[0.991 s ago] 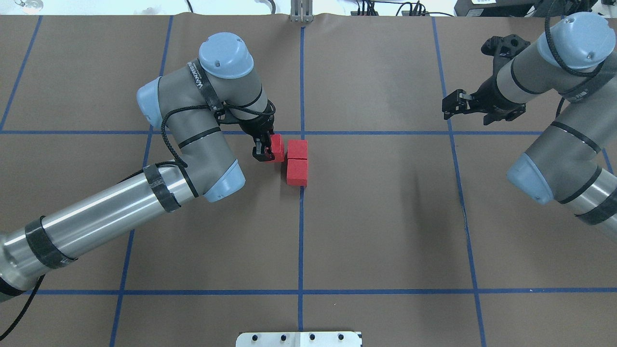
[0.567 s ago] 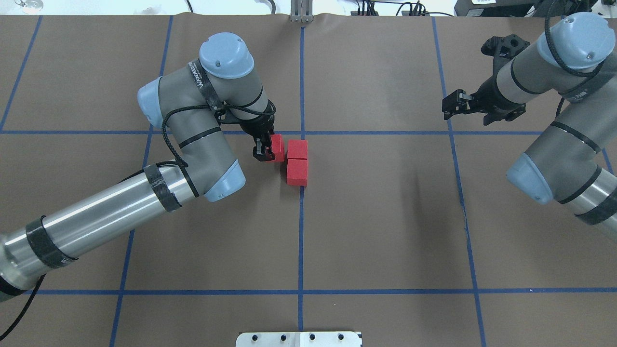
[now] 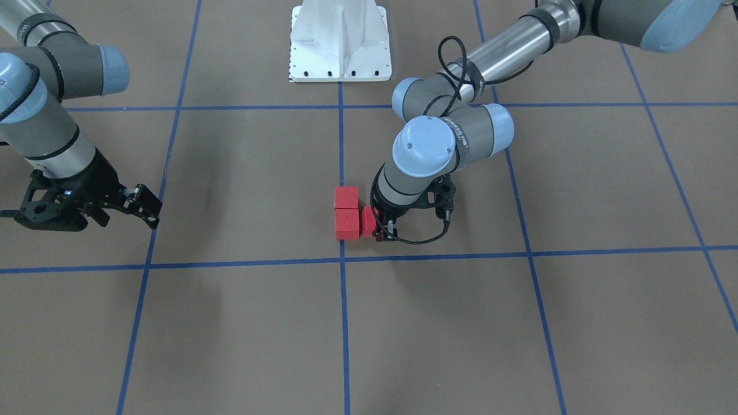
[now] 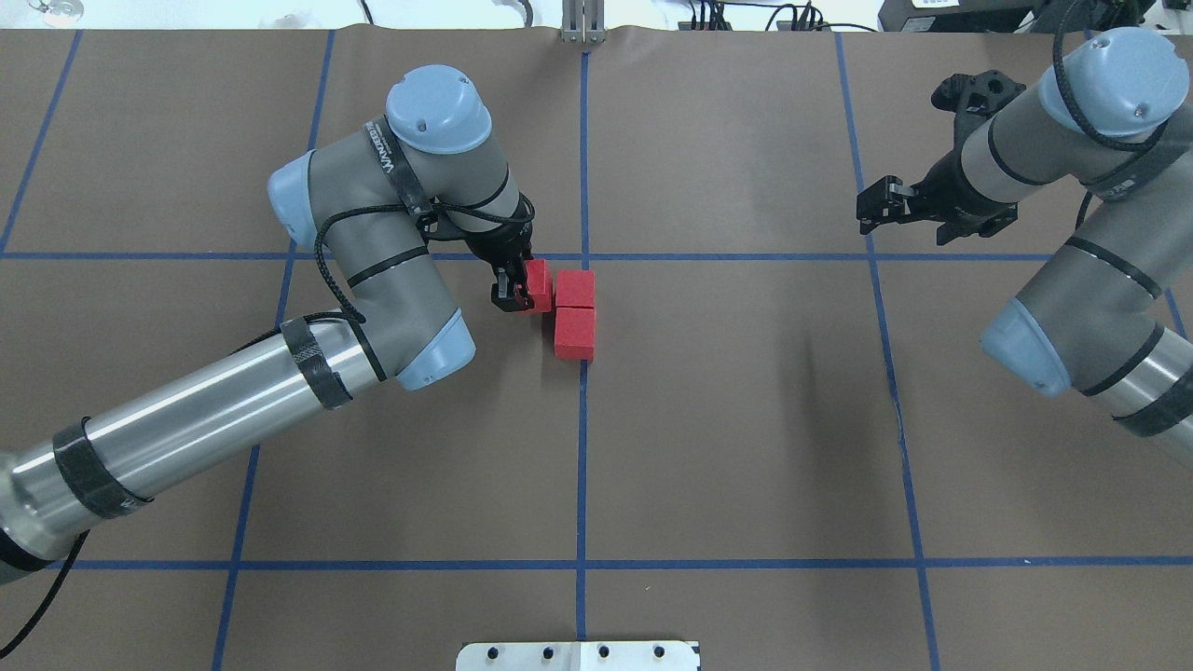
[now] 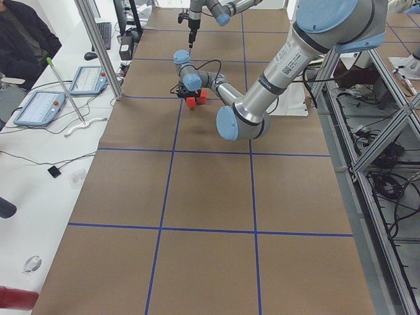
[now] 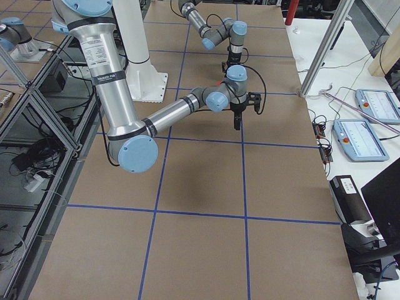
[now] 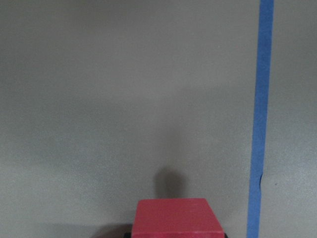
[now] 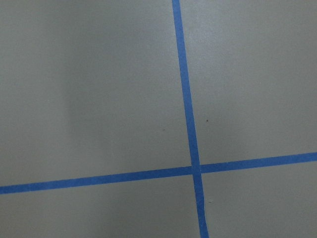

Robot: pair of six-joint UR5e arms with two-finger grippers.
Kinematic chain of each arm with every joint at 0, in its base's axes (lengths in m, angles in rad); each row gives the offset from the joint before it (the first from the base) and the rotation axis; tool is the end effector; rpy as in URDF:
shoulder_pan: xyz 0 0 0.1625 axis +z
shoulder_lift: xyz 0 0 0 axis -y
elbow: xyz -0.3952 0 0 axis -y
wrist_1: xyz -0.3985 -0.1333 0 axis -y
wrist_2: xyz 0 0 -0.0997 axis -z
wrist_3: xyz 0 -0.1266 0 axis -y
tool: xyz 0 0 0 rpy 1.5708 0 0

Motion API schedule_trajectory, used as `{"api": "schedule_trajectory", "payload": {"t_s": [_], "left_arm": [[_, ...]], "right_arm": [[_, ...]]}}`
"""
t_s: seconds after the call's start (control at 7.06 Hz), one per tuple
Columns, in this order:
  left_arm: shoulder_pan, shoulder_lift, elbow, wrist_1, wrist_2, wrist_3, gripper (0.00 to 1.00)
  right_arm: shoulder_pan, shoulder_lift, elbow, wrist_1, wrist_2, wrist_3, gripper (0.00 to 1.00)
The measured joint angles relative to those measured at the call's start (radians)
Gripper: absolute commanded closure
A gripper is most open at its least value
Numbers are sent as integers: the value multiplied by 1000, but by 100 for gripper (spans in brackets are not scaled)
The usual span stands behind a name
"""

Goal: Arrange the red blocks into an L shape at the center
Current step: 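Lower the cube beside the farther cube of the pair and release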

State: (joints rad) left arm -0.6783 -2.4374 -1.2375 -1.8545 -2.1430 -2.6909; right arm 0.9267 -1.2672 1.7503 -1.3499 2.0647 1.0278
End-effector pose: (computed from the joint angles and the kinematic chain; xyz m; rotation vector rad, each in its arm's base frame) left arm 0.5746 -0.5462 0.2159 -0.7682 0.7199 -1.4154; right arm -0.3132 -0.5391 0.3749 0.1112 -0.8289 0.1873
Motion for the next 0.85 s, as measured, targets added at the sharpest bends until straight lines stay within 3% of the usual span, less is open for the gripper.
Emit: {"api": "schedule_trajectory", "payload": {"t_s": [0.85], "left_arm": [[2, -2, 2, -14, 0, -14, 100]], "right_arm": [[0, 0, 0, 0, 1, 0, 0]]}}
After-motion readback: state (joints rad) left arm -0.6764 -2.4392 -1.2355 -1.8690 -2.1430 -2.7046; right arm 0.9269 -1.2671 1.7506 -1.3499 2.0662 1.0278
